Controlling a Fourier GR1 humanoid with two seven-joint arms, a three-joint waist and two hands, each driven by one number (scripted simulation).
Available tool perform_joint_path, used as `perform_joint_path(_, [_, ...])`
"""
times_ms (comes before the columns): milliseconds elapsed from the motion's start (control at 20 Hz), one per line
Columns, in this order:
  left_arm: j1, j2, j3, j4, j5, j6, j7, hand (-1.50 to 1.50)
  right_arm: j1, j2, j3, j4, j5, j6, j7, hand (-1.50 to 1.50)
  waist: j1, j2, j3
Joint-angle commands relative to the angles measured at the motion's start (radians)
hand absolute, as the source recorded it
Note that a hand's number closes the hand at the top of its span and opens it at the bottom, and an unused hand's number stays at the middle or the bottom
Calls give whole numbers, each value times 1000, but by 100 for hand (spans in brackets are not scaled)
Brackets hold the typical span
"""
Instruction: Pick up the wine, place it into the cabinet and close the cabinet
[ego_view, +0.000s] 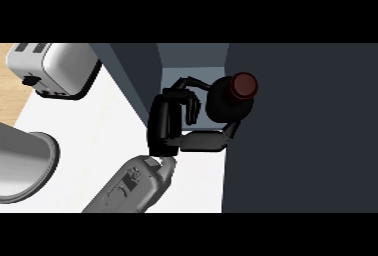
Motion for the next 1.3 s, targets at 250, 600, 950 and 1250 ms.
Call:
perform_joint_path(250, [-10,-1,-25,178,15,10,-132,150,54,-9,-41,-111,-104,18,9,-150,2,-1,1])
perform_joint_path(600, [8,8,11,249,-13,-22,-199,150,113,-13,-83,-95,-157,59,-49,-150,6,-2,1])
perform_joint_path(950, [-48,17,125,327,49,-95,-257,150,61,0,-14,-123,-81,12,21,-150,6,-1,0])
perform_joint_path(1250, [-104,0,125,392,64,-51,-272,150,-5,-13,-57,-77,-105,-12,48,-150,6,-1,0])
